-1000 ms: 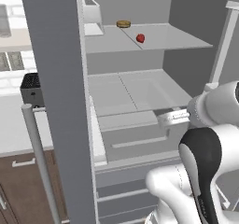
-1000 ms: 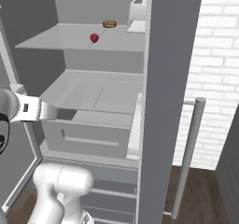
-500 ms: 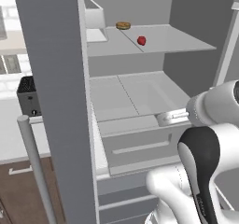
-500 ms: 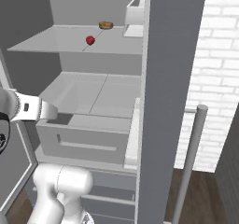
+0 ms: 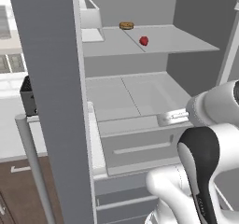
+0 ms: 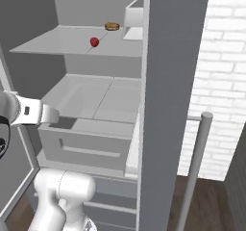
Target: Take the strawberry from the fridge and place it on top of the pancake, located on the dining counter.
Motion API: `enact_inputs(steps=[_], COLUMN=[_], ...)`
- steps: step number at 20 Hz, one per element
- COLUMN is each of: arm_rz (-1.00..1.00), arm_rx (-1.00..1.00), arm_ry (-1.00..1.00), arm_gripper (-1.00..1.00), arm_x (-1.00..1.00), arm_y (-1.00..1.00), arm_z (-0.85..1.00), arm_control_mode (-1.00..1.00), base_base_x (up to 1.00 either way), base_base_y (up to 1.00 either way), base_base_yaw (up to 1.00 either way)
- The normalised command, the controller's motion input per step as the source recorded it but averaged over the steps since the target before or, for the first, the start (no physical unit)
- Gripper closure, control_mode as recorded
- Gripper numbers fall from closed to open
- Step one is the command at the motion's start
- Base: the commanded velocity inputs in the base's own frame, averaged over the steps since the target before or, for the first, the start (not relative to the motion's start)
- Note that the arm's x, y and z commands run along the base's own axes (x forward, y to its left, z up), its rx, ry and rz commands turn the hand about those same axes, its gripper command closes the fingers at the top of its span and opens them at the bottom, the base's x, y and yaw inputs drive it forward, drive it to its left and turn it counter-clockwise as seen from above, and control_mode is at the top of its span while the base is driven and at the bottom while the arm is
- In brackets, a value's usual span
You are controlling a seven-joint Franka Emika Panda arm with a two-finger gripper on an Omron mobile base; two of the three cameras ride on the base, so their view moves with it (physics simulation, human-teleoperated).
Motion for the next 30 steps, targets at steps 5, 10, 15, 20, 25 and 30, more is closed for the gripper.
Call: enact_inputs(steps=[5, 10, 15, 20, 25, 30], arm_rz=[0.00, 0.00, 0.01, 0.01, -0.02, -0.02], arm_rx=[0.00, 0.00, 0.04, 0.03, 0.03, 0.01], arm_ry=[0.00, 0.00, -0.04, -0.13, 0.00, 0.00], arm_gripper=[-1.00, -1.00, -1.00, -1.00, -1.00, -1.00], arm_x=[0.00, 0.00, 0.24, 0.23, 0.51, 0.78], arm_y=[0.00, 0.00, -0.08, -0.20, 0.00, -0.03], arm_z=[0.00, 0.00, 0.35, 0.89, 0.60, 0.40], arm_control_mode=[1.00, 1.00, -1.00, -1.00, -1.00, -1.00], base_base_x=[0.54, 0.82, 0.26, 0.00, 0.00, 0.00], base_base_y=[-0.22, 0.00, 0.00, 0.00, 0.00, 0.00], base_base_yaw=[0.12, 0.05, 0.00, 0.00, 0.00, 0.00])
